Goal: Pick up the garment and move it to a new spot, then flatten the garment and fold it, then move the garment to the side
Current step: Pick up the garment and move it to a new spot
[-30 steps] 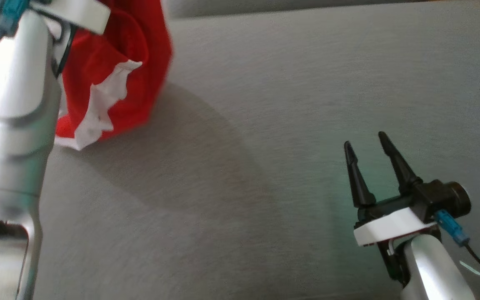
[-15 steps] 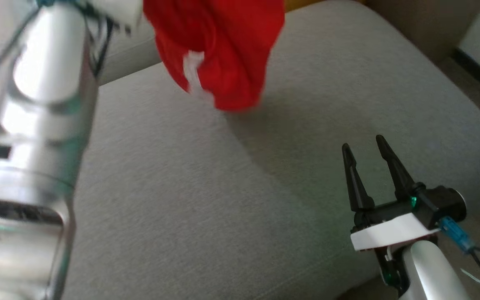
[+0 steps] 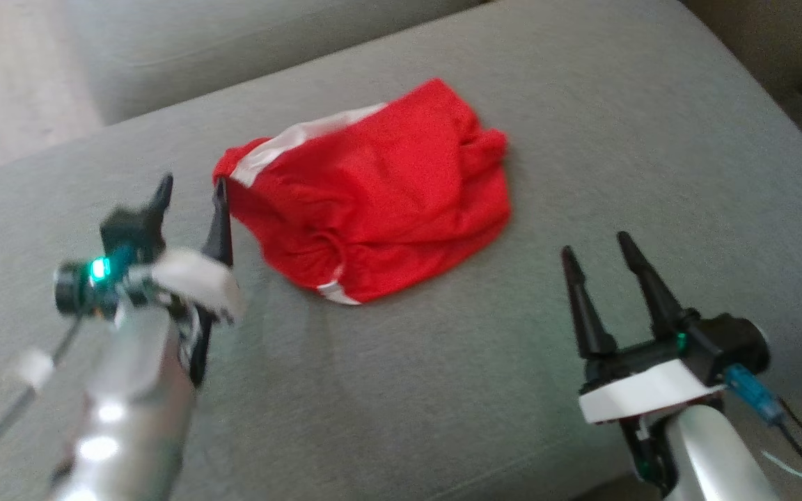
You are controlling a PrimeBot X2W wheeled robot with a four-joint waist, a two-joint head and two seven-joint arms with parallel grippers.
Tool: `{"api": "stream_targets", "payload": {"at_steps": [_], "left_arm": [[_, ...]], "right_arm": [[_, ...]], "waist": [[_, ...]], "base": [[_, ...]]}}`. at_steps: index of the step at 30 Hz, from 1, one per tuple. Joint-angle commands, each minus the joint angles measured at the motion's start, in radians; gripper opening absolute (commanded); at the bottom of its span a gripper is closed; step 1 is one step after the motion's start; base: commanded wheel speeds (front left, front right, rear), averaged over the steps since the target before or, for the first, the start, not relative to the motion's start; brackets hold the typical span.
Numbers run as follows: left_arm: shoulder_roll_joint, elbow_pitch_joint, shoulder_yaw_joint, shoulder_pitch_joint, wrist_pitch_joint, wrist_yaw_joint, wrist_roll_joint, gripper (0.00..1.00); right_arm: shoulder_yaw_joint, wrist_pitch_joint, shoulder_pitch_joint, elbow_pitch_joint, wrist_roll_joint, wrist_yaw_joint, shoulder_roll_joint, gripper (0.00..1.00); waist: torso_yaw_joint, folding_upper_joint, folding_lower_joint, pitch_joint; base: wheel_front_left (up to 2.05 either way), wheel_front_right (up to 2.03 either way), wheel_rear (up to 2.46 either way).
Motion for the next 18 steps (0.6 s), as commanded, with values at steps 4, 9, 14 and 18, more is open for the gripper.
{"api": "stream_targets", "payload": {"at_steps": [4,9,14,18], "left_arm": [[-0.005,-0.219,0.061,0.207,-0.012,0.035,-0.011,1.0],[-0.044,-0.516,0.085,0.45,-0.012,0.013,-0.027,1.0],[-0.051,-0.764,0.074,0.645,-0.012,0.043,0.016,1.0],[-0.052,-0.898,0.065,0.762,-0.012,0.08,0.035,1.0]], "right_arm": [[-0.033,0.001,0.024,-0.015,-0.025,0.007,0.002,1.0],[-0.082,0.001,0.098,-0.008,-0.007,0.007,0.002,1.0],[-0.078,0.001,0.155,-0.005,-0.021,0.007,-0.007,1.0],[-0.071,0.001,0.196,-0.017,-0.05,0.007,-0.012,1.0]], "waist": [[0.138,0.0,-0.0002,-0.064],[0.271,0.0,-0.0002,-0.112],[0.36,0.0,-0.0002,-0.161],[0.383,0.0,-0.0002,-0.195]], "base": [[0.0,0.0,0.0],[0.0,0.0,0.0],[0.0,0.0,0.0],[0.0,0.0,0.0]]}}
